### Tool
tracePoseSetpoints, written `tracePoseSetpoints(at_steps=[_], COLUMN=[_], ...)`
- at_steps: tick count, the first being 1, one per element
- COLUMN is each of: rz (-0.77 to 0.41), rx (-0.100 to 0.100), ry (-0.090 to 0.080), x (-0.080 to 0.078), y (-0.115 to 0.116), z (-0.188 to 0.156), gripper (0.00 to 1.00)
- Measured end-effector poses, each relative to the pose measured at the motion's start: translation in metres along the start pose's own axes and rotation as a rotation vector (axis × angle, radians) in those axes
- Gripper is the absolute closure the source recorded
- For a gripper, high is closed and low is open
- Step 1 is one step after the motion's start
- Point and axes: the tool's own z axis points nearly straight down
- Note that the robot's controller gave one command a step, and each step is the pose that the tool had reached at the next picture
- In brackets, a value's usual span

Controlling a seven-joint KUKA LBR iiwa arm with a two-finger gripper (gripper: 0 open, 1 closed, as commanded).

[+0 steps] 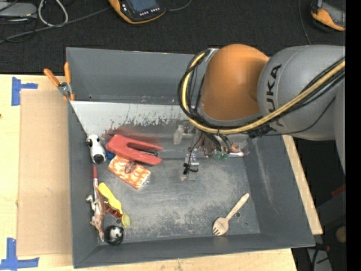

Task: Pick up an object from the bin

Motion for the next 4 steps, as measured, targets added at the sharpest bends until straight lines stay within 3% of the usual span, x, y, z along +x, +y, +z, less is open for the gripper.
tracePoseSetpoints(at_steps=[1,2,3,4], rz=[0.002,0.004,0.095,-0.112], rx=[0.0,-0.001,0.0,0.0], ry=[0.012,0.004,0.016,0.003], x=[0.055,0.05,0.025,-0.023], y=[0.039,0.052,0.086,0.099], z=[0.066,0.094,0.109,0.118], gripper=[0.0,0.0,0.0,1.0])
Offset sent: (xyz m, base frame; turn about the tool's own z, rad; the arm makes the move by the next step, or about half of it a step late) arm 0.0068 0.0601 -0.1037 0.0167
